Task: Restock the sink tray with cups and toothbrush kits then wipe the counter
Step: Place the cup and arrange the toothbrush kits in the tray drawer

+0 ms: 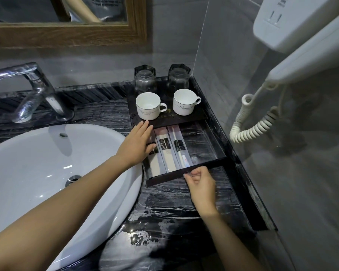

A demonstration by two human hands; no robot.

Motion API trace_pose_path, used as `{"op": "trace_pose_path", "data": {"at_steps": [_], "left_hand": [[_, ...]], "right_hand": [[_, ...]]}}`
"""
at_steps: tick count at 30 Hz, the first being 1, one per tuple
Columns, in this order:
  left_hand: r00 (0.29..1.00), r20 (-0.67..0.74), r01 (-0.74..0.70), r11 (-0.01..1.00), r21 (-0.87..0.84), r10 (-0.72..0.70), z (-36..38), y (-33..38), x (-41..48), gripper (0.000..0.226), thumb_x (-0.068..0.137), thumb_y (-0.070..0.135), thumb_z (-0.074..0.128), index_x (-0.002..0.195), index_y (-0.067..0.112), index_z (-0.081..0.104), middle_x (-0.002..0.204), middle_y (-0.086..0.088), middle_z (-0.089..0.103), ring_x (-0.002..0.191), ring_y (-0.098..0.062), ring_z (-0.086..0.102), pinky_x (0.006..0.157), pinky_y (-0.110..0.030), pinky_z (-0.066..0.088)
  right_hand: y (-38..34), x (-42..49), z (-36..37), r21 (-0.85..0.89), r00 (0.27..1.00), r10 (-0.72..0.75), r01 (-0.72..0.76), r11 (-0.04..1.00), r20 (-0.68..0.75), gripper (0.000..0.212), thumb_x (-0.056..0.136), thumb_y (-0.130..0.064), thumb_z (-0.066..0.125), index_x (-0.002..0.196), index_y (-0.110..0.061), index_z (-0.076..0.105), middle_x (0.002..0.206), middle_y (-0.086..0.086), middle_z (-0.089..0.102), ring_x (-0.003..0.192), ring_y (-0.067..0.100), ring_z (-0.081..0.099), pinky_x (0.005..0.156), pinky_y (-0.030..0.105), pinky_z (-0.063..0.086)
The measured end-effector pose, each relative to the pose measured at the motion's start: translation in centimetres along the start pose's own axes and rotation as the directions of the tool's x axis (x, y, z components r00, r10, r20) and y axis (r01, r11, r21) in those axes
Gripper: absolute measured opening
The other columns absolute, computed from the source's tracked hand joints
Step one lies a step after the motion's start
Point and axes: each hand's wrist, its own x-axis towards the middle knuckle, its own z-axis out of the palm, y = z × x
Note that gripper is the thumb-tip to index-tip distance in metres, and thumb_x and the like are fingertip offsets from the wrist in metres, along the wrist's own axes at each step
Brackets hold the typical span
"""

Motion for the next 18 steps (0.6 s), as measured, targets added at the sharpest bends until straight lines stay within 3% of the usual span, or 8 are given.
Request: {"op": "trace_pose_path", "data": {"at_steps": [4,11,18], "left_hand": [[1.000,-0.001,0.000,0.999,-0.046,0.000,-0.2,-0.3,0.0,0.065,0.093,0.040,0.045,0.145,0.007,0.023,0.157,-0.011,0.016,0.146,-0.023,0.008,0.119,-0.032,0.007],[1.000,0.012,0.002,0.998,-0.063,-0.001,-0.6,-0.3,0.1,0.064,0.094,0.038,0.045,0.145,0.006,0.024,0.156,-0.012,0.017,0.146,-0.023,0.009,0.118,-0.030,0.006],[1.000,-0.022,0.006,0.998,-0.060,-0.007,-0.4,-0.1,0.0,0.065,0.093,0.039,0.047,0.144,0.006,0.026,0.156,-0.013,0.019,0.145,-0.024,0.011,0.119,-0.031,0.008]], "right_hand": [[-0.7,1.1,1.3,0.060,0.998,0.015,-0.012,0.998,-0.055,0.014,0.084,-0.015,0.066,0.084,-0.015,0.052,0.073,-0.011,0.054,0.070,0.011,0.057,0.063,0.021,0.047],[-3.5,6.0,3.6,0.077,0.999,-0.018,0.021,0.997,-0.051,0.011,0.084,-0.011,0.065,0.089,-0.006,0.057,0.093,0.014,0.064,0.080,0.022,0.060,0.070,0.026,0.046],[-5.0,9.4,4.9,0.047,0.998,-0.065,0.065,0.997,-0.004,0.014,0.085,-0.012,0.064,0.092,-0.002,0.056,0.100,0.019,0.063,0.085,0.028,0.061,0.071,0.028,0.043]]}}
